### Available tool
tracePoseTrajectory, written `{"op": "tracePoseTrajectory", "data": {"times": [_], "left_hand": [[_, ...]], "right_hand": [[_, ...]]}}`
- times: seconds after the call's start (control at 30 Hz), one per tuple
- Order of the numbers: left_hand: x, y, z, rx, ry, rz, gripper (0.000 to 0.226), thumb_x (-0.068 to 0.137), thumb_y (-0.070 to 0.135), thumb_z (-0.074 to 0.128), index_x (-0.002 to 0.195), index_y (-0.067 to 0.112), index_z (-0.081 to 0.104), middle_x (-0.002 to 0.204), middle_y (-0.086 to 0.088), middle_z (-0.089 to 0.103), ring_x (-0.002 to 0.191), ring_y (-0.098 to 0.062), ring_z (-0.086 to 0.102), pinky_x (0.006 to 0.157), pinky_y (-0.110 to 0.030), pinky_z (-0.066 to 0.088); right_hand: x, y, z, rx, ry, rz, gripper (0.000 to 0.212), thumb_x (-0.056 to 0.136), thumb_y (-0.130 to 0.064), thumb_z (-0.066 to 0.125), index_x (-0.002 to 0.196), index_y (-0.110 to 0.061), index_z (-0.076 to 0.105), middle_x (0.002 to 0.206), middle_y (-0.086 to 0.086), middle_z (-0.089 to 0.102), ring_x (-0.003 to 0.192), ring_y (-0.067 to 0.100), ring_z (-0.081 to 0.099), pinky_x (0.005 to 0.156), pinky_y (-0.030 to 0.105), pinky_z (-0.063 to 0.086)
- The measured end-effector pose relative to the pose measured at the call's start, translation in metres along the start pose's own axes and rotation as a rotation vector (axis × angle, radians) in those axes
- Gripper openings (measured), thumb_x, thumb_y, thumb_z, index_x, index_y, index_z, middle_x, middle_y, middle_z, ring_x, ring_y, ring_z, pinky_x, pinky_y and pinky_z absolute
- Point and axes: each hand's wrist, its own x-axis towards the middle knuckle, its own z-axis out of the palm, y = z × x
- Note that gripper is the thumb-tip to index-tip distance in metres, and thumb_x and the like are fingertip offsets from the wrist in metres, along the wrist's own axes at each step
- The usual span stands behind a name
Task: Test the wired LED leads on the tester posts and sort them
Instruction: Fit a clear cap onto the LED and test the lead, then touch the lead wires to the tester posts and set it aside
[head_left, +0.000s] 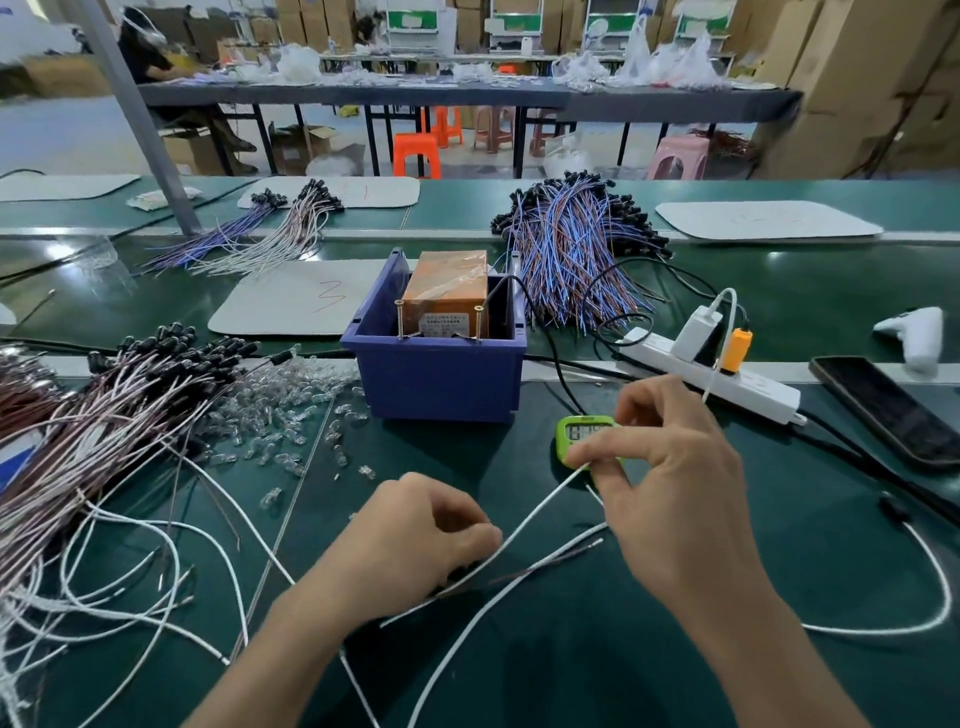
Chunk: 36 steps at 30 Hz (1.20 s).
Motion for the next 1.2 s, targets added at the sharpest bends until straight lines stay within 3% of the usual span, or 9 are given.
{"op": "tracePoseTrajectory", "data": {"times": [0.2,0.33,0.4,0.5,0.6,0.77,0.9,1.07,1.2], "left_hand": [[-0.002,0.022,0.008,0.410,0.000,0.033,0.039,0.062,0.080,0.055,0.089,0.055,0.067,0.072,0.034,0.065,0.067,0.006,0.060,0.053,-0.017,0.036],[-0.006,0.032,0.009,0.477,-0.070,0.070,0.044,0.058,0.080,0.059,0.090,0.051,0.067,0.074,0.036,0.063,0.069,0.004,0.059,0.059,-0.020,0.039],[-0.009,0.035,0.007,0.498,-0.102,0.085,0.048,0.057,0.079,0.061,0.093,0.048,0.066,0.073,0.032,0.064,0.070,0.004,0.059,0.062,-0.021,0.040],[-0.014,0.039,0.009,0.549,-0.143,0.108,0.053,0.058,0.076,0.066,0.103,0.048,0.062,0.078,0.028,0.066,0.071,0.005,0.055,0.063,-0.020,0.038],[-0.015,0.041,0.012,0.592,-0.056,0.117,0.029,0.072,0.051,0.071,0.099,0.045,0.065,0.075,0.025,0.066,0.071,0.000,0.053,0.061,-0.018,0.036],[-0.013,0.034,0.003,0.330,0.019,0.025,0.010,0.076,0.038,0.070,0.085,0.043,0.070,0.068,0.024,0.066,0.066,0.001,0.058,0.063,-0.024,0.048],[-0.012,0.032,-0.015,-0.222,-0.022,-0.004,0.010,0.080,0.011,0.076,0.077,0.021,0.076,0.068,-0.001,0.068,0.061,-0.016,0.055,0.063,-0.036,0.050],[-0.019,0.036,-0.017,-0.376,-0.132,0.085,0.024,0.087,-0.007,0.073,0.076,0.014,0.077,0.063,-0.005,0.062,0.054,-0.015,0.053,0.052,-0.023,0.047],[-0.023,0.041,-0.010,-0.432,-0.095,0.079,0.022,0.088,-0.006,0.073,0.077,0.013,0.077,0.064,-0.007,0.067,0.054,-0.016,0.059,0.050,-0.025,0.050]], "right_hand": [[-0.026,0.006,0.005,0.132,0.047,0.066,0.042,0.073,0.016,0.080,0.077,-0.026,0.080,0.109,-0.021,0.069,0.106,-0.011,0.061,0.094,0.001,0.040],[-0.042,0.011,0.009,0.292,0.035,0.240,0.057,0.079,0.022,0.064,0.072,-0.033,0.079,0.101,-0.027,0.074,0.098,-0.005,0.069,0.083,0.008,0.050],[-0.042,0.009,0.010,0.471,0.046,0.387,0.045,0.082,0.012,0.071,0.075,-0.032,0.081,0.089,-0.016,0.078,0.084,0.006,0.073,0.076,0.016,0.054],[-0.034,0.005,0.008,0.955,0.107,0.687,0.010,0.070,-0.010,0.084,0.072,-0.018,0.079,0.083,0.006,0.078,0.085,0.026,0.075,0.085,0.037,0.061],[-0.025,0.002,0.004,1.313,0.102,0.814,0.010,0.065,-0.010,0.078,0.065,-0.010,0.069,0.080,0.013,0.072,0.093,0.030,0.074,0.088,0.044,0.062],[-0.026,0.007,-0.001,1.052,0.052,0.824,0.032,0.088,0.000,0.070,0.062,-0.019,0.073,0.081,0.008,0.072,0.087,0.022,0.069,0.097,0.042,0.055],[-0.042,0.005,-0.004,0.730,0.031,0.777,0.035,0.094,-0.017,0.067,0.059,-0.013,0.070,0.065,0.010,0.069,0.060,0.018,0.048,0.060,0.027,0.042],[-0.067,-0.028,0.000,0.764,-0.735,0.842,0.055,0.092,-0.050,0.056,0.055,-0.012,0.068,0.064,0.021,0.071,0.037,0.019,0.050,0.037,0.019,0.030],[-0.082,-0.039,0.008,1.057,-0.646,0.853,0.021,0.093,0.011,0.059,0.098,-0.004,0.073,0.091,0.019,0.077,0.057,0.028,0.066,0.050,0.031,0.054]]}}
